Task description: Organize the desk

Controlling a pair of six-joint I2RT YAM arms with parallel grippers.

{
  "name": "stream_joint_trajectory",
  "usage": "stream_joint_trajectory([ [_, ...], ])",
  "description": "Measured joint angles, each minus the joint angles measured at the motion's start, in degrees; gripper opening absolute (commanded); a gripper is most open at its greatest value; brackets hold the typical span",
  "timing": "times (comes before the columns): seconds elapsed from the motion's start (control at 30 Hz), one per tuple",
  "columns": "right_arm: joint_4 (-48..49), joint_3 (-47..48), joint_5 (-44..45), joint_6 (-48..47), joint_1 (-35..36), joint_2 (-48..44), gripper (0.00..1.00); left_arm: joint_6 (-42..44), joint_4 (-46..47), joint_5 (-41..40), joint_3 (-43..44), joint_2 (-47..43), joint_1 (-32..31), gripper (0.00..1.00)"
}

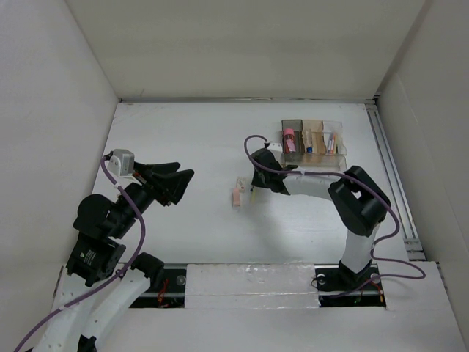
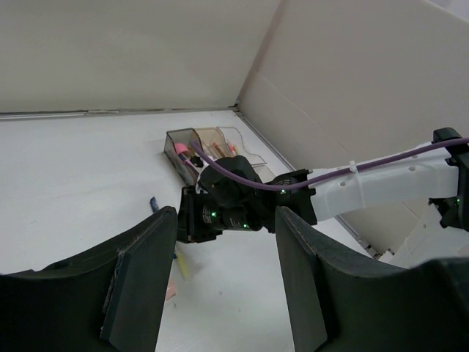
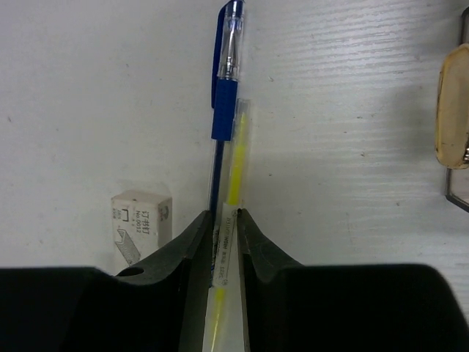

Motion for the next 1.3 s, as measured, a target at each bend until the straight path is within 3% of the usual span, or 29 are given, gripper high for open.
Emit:
stream_joint_trajectory([
  [0.3,1.22,-0.33,1.18,1.20,0.00,0.94,0.19,0.00,0.00,0.02,0.00,0.04,0.00,0.52],
  [0.5,1.25,-0.31,2.34,1.57,0.00,1.62,0.29,0.00,0.00,0.02,0.00,0.04,0.00,0.52],
  [0.6,0.85,0.28,2.95,1.36,0.00,1.99,0.25,0.00,0.00,0.02,0.00,0.04,0.00,0.52],
  [0.67,0.31,0.85,3.34,1.16,0.00,2.27,0.10,0.00,0.00,0.02,0.00,0.07,0.00,0.52],
  [0.73,-0.04,1.36,3.54,0.92,0.00,2.56,0.02,0.00,0.00,0.02,0.00,0.07,0.00,0.52],
  [1.0,-3.93,1.68,4.59,-0.92,-1.27,-0.72,0.00,0.00,0.00,0.02,0.00,0.07,0.00,0.52],
  [1.1,-4.68,1.77,3.93,-3.72,-6.51,-6.88,0.00,0.00,0.00,0.04,0.00,0.07,0.00,0.52],
  [1.3,-2.03,8.33,3.78,-9.79,-28.26,-11.58,0.00,0.02,0.00,0.17,0.00,0.02,0.00,0.52],
])
